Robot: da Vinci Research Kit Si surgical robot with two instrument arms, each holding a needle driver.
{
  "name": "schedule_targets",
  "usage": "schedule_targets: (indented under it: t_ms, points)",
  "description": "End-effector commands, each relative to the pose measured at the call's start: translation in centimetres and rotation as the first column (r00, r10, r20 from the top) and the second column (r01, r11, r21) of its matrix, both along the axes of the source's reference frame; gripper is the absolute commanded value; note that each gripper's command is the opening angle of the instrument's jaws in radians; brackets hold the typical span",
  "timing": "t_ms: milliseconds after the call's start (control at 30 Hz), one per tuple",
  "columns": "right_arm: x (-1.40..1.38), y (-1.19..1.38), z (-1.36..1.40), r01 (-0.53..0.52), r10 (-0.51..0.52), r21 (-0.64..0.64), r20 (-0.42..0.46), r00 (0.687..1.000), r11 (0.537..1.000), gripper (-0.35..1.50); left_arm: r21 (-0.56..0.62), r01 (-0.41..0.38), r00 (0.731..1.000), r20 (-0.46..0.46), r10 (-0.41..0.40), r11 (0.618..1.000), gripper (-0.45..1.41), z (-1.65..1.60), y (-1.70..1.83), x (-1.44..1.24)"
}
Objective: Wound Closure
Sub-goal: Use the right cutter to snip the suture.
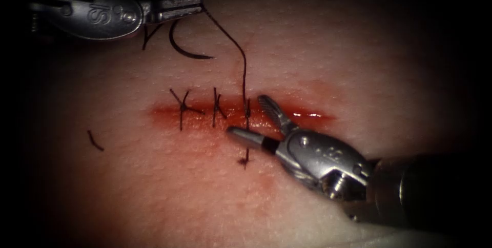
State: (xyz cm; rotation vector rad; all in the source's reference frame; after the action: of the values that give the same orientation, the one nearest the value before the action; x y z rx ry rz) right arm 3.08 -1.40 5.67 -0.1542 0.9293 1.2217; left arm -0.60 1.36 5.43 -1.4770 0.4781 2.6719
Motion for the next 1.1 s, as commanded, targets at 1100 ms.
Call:
schedule_targets:
  t_ms: [1100]
  points:
    - [0.53,0.40,0.35,-0.011,0.011,-0.019,0.042,0.999,1.000,1.21,-0.051,-0.032,0.999,0.023,0.033,0.998,-0.45,-0.43,-0.23,-0.26]
